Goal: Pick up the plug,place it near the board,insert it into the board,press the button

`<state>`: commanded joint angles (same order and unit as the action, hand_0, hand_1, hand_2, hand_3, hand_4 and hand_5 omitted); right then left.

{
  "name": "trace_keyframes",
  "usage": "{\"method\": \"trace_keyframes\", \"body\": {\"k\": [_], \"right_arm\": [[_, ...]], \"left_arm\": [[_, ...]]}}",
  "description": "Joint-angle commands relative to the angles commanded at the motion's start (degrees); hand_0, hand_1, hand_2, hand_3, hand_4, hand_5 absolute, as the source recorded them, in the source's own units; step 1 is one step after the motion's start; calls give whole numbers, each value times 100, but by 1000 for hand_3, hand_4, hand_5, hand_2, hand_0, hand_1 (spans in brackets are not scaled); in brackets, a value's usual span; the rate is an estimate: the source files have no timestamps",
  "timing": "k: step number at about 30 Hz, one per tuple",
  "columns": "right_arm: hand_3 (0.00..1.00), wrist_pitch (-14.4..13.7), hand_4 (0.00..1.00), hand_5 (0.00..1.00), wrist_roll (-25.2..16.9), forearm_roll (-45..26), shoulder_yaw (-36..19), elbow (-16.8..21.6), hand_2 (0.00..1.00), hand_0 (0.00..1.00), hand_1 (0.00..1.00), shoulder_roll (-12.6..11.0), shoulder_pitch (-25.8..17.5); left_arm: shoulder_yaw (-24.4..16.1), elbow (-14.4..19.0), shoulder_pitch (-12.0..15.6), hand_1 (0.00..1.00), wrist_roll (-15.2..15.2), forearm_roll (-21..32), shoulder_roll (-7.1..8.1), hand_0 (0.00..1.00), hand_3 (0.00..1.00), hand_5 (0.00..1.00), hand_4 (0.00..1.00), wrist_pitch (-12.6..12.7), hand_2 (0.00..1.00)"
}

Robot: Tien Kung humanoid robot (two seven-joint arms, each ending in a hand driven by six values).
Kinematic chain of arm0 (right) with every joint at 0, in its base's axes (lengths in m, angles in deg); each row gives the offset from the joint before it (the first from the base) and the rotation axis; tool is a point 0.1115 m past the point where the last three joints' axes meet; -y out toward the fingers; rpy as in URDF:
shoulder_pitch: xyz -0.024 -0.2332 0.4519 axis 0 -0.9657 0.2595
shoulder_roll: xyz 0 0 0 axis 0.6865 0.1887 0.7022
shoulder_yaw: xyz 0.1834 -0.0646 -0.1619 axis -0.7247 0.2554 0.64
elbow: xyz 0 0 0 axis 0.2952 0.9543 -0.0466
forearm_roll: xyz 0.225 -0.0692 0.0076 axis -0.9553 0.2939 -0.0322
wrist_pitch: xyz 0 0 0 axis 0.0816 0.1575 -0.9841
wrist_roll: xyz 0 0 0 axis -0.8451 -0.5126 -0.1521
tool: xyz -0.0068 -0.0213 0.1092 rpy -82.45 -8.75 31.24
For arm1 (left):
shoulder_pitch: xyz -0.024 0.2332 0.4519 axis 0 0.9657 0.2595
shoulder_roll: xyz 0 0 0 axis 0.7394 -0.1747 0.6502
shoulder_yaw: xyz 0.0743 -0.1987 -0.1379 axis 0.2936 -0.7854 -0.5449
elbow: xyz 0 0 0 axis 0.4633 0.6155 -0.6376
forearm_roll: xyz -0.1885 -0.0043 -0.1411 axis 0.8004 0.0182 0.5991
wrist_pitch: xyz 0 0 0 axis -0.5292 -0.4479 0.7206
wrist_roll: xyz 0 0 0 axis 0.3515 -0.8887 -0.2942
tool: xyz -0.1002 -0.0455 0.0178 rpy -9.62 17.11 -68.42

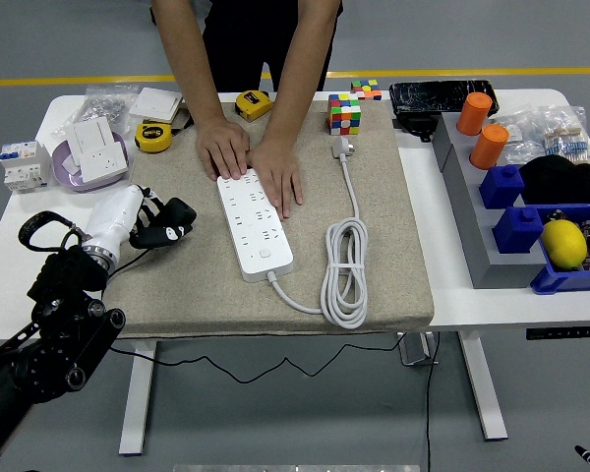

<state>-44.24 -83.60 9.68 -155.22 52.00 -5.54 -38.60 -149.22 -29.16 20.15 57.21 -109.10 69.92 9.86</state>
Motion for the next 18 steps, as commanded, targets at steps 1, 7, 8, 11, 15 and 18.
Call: {"method": "trace_keyframes", "body": {"k": [1,7,8,11,15,18], "right_arm": [[749,0,998,809,2,0,-3,0,743,998,839,1,0],[748,16,998,810,9,-32,10,0,742,998,839,7,-1],[748,17,998,810,10,-37,16,0,742,998,839,7,1],[748,18,998,810,8,-50,32,0,742,998,839,10,11],[749,20,998,815,7,-53,58,0,742,998,839,6,46],[748,20,998,825,8,-63,73,0,742,998,839,-8,74]], "left_arm": [[4,53,7,306,-12,55,7,438,467,23,631,18,357],[389,626,-117,307,-159,929,228,436,466,29,633,147,356],[480,681,-170,307,-168,1051,265,436,466,29,633,142,356],[824,766,-388,307,-206,1306,369,436,466,29,633,128,356],[1519,705,-801,314,-183,1406,567,444,464,31,633,95,355],[2074,651,-1060,320,-164,1401,736,449,466,26,637,64,360]]}}
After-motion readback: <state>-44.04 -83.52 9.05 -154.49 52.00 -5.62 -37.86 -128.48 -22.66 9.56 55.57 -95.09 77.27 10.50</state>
